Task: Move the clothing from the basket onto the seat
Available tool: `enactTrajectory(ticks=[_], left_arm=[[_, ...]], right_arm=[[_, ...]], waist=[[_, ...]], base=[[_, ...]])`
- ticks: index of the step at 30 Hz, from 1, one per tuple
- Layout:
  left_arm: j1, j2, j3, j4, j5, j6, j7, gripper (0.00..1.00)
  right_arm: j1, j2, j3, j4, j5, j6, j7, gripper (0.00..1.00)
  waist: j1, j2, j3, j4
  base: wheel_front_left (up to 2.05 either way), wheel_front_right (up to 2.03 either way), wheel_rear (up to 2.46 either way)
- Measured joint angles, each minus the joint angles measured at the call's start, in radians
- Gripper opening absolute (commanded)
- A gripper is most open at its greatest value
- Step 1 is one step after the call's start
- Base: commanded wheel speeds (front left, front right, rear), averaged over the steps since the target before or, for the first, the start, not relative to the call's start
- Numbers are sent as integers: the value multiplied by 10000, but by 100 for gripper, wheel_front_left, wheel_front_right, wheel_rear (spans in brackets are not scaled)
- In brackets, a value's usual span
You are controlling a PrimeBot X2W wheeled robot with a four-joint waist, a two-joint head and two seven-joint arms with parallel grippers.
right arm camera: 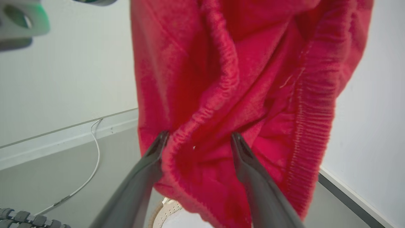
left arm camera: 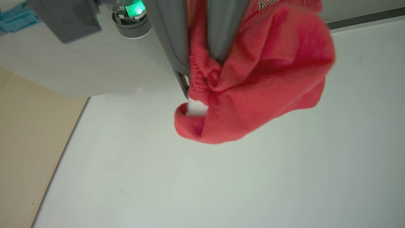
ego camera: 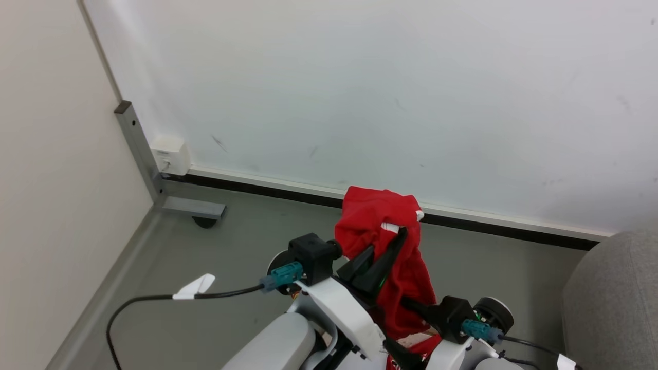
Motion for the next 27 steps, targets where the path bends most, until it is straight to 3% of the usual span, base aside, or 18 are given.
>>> enactTrajectory(ticks=[4, 5, 6, 7, 8, 22, 23, 24, 25, 27], left_arm=[[-33, 0, -153, 33, -151, 79, -54, 0], [-41, 0, -182, 40, -155, 100, -63, 0], [-57, -2, -213, 52, -174, 121, -67, 0], [-69, -2, -226, 73, -194, 127, -73, 0], [-79, 0, -228, 100, -207, 136, -107, 0], [-105, 31, -12, 424, -257, 347, -276, 0], [-104, 40, -10, 451, -257, 349, -286, 18], [-99, 46, -2, 470, -257, 351, -290, 52], [-93, 50, 2, 474, -261, 347, -305, 100], [-80, 48, -40, 449, -288, 341, -313, 100]], right_arm=[[-194, 359, 184, 508, 420, 0, -2, 100], [-212, 443, 59, 614, 495, 0, -2, 55], [-229, 491, -50, 694, 493, 0, -2, 28], [-251, 506, -173, 777, 472, 0, -2, 5], [-255, 529, -360, 832, 445, 0, -2, 0], [467, 537, -2901, 69, -464, 0, -4, 0], [548, 506, -3149, -75, -591, 0, -4, 0], [641, 477, -3400, -268, -711, 0, -4, 0], [731, 466, -3712, -418, -805, 0, -4, 0], [931, 447, -4251, -777, -1001, 0, -4, 0]], waist=[[0, 0, -64, 157], [0, 0, -62, 172], [0, 0, -57, 183], [0, 0, -52, 191], [0, 0, -45, 192], [0, 0, 128, -343], [0, 0, 141, -403], [0, 0, 152, -466], [0, 0, 159, -532], [0, 0, 177, -683]], base=[[0, 0, 0], [0, 0, 0], [0, 0, 0], [0, 0, 0], [0, 0, 0], [0, 0, 0], [0, 0, 0], [0, 0, 0], [0, 0, 0], [0, 0, 0]])
